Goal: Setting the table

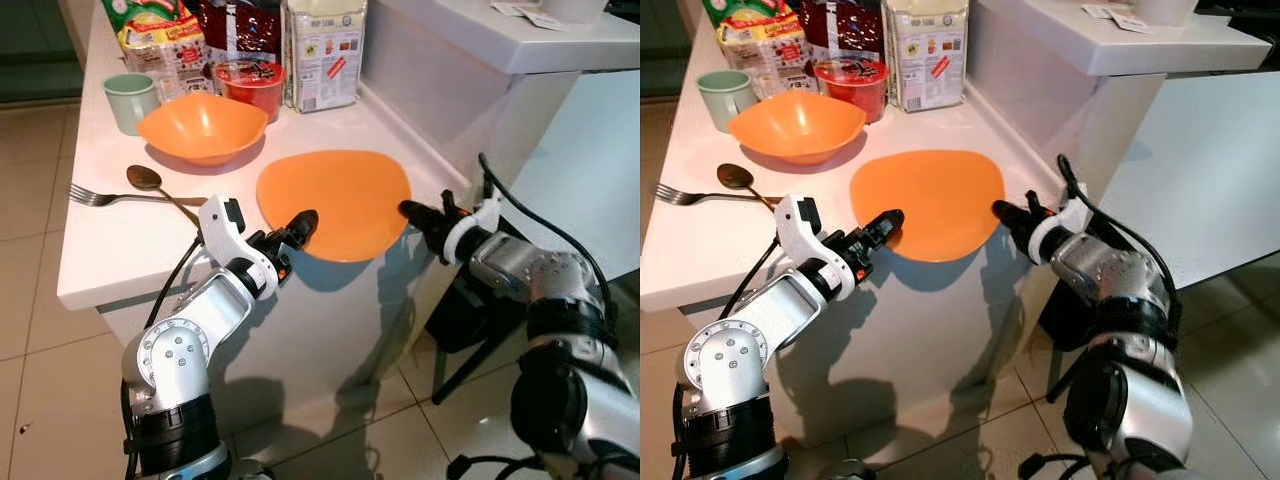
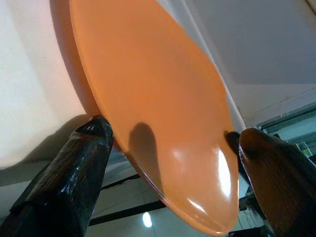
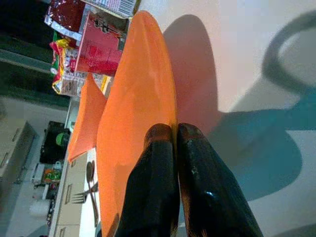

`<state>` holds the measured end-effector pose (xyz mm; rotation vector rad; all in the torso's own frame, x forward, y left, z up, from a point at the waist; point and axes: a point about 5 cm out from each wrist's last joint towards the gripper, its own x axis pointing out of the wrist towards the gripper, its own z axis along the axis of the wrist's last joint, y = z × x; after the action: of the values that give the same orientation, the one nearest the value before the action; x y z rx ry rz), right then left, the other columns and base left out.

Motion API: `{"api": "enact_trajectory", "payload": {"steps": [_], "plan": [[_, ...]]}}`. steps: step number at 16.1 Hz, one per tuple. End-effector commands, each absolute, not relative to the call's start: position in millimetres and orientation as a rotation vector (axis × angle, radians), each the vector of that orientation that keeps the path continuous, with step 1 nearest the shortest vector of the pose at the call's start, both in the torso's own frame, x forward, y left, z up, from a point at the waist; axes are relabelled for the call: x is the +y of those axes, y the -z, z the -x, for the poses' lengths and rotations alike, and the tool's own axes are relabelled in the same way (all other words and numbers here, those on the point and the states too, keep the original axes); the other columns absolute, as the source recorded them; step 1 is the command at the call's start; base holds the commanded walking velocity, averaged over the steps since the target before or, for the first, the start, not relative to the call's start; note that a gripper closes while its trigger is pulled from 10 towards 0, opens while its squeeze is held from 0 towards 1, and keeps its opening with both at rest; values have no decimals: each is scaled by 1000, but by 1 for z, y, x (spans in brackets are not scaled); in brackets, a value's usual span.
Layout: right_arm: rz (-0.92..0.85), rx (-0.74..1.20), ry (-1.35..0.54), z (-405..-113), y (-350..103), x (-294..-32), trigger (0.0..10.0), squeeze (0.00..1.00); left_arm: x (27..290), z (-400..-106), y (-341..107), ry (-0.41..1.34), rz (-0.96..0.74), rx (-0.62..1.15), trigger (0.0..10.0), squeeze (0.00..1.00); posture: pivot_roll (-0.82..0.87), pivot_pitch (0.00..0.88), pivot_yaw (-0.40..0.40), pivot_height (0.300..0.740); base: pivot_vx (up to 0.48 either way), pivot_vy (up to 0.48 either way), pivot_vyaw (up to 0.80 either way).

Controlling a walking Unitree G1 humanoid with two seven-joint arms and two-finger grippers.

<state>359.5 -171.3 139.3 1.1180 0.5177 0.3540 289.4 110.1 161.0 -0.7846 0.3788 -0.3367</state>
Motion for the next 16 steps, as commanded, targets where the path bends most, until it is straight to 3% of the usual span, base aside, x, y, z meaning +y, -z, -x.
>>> {"api": "enact_trajectory", "payload": {"steps": [1,8,12,16], "plan": [[-1123,516,-338,-357,-138,-175,0,0,96,-282,-135,336,828,538,10000,886,95,0,-57,740,0,0,0],[-1150,504,-191,-350,-125,-197,0,0,98,-279,-134,357,793,559,10000,882,96,0,-49,740,0,0,0],[-1183,485,-210,-351,-131,-199,0,0,89,-274,-130,410,746,630,10000,827,97,0,-47,740,0,0,0],[-1196,493,-252,-346,-131,-195,0,0,92,-279,-133,371,803,589,10000,788,97,0,-45,740,0,0,0]]}}
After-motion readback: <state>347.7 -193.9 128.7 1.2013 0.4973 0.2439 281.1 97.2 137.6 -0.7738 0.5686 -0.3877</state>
